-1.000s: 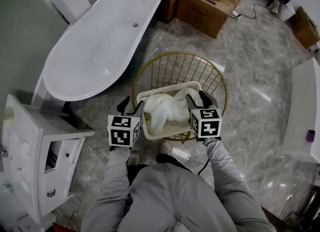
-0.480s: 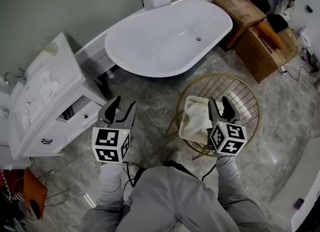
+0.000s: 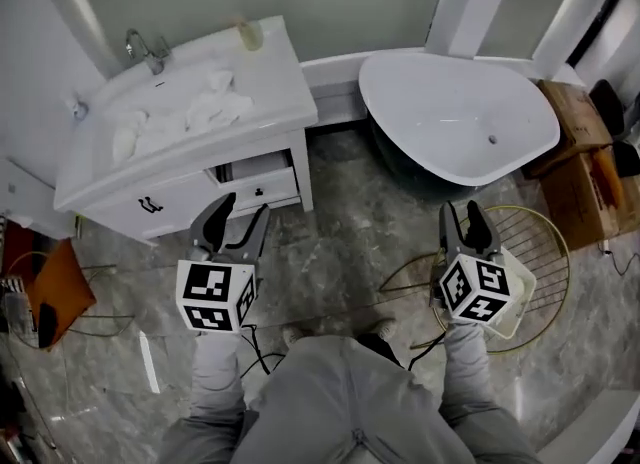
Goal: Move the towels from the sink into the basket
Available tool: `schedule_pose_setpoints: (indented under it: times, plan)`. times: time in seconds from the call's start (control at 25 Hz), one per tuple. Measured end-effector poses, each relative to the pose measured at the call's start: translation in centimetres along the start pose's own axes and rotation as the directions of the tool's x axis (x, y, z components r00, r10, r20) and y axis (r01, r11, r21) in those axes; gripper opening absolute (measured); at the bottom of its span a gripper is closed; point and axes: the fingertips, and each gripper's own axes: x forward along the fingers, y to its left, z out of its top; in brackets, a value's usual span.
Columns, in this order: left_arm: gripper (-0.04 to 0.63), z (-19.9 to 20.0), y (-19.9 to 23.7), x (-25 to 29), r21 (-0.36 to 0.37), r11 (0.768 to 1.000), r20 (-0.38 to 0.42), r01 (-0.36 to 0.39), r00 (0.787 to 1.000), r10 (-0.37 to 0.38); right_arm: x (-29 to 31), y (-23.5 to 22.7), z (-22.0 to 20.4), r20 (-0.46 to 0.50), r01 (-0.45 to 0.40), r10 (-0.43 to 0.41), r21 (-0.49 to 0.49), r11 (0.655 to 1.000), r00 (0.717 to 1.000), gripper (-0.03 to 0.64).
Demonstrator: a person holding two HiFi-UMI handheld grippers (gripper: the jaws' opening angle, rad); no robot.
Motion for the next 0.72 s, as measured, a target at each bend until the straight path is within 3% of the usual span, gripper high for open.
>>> schedule_pose_setpoints:
  times: [0.32,0.72]
  plan:
    - [0.267,-4.2,15.8,-9.0,-0.05,0.983,-0.003,-0.176,0.984,0.177,3.8,19.3,0.5,0.01,-0.194,0.195,-0.059,0.979,0.981,0.202]
    - [0.267,-8.0,27.5,-14.6,-0.092,0.921,-0.055,-0.379,0.925,0.375,11.0,37.7,0.6,-0.03,-0.471,0.471,-0.111,0.875,0.882,0.202]
